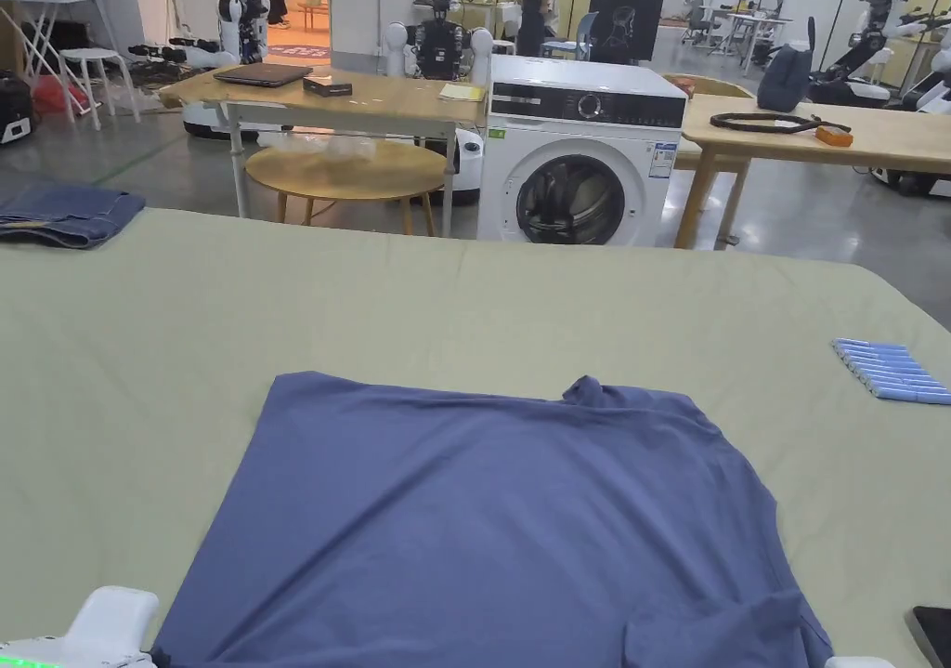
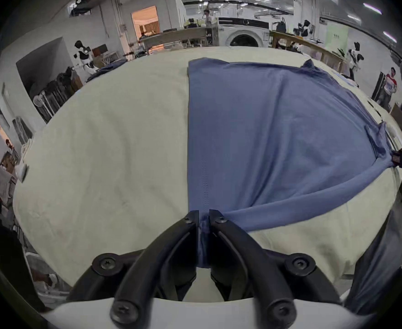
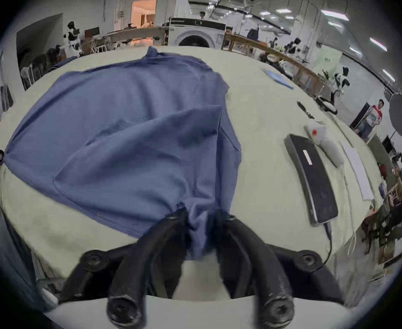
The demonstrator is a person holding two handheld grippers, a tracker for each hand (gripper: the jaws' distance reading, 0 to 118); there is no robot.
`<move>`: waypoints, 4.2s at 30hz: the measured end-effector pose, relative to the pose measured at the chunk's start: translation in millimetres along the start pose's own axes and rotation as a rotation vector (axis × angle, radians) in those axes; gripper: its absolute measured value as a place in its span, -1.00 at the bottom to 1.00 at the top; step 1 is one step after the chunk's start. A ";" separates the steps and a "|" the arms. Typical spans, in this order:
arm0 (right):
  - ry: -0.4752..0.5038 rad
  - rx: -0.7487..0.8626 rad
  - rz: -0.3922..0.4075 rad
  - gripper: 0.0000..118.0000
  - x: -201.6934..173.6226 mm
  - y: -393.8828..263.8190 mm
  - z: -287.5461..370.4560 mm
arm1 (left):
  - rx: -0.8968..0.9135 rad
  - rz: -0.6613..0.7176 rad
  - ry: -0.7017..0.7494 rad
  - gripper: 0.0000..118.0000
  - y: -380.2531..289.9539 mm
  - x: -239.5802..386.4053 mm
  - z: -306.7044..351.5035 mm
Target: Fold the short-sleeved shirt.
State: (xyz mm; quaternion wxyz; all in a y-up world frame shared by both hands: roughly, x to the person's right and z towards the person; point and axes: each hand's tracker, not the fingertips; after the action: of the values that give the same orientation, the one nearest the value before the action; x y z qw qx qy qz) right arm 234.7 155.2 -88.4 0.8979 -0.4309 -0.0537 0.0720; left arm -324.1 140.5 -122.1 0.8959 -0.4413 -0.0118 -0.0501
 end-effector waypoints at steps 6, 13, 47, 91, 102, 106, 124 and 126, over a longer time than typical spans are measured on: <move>0.022 0.172 -0.026 0.24 -1.1 33.8 33.4 | 0.127 0.118 -0.073 -0.15 29.7 -5.2 25.4; 0.034 0.477 -0.109 0.23 -38.1 80.0 47.6 | 0.350 0.111 -0.043 -0.15 78.0 16.1 47.5; 0.096 0.511 -0.134 -1.00 -85.6 79.1 34.2 | -0.202 0.300 -0.014 0.01 30.6 -34.5 -26.0; 0.161 0.002 -0.138 -0.95 31.6 16.3 9.1 | -0.040 0.142 -0.072 -0.98 21.9 -5.6 22.5; 0.129 0.084 -0.132 -0.95 37.7 127.3 7.4 | 0.088 0.145 -0.088 -0.98 127.7 -26.2 15.6; 0.124 0.092 -0.159 -0.95 41.4 172.3 -30.6 | 0.082 0.143 -0.086 -0.98 180.5 -24.3 -18.8; 0.099 0.014 -0.143 -0.39 29.8 213.1 -144.2 | -0.084 0.133 -0.042 -0.69 221.3 -18.9 -128.5; 0.094 0.084 -0.144 0.08 24.2 211.6 -128.1 | -0.045 0.139 -0.029 -0.34 219.3 -19.2 -119.0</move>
State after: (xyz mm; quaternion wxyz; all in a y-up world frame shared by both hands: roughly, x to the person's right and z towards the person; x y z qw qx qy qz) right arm 261.3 192.2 -332.7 0.9196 -0.3908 -0.0394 -0.0110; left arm -323.9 180.6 -369.1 0.8867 -0.4620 0.0070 0.0184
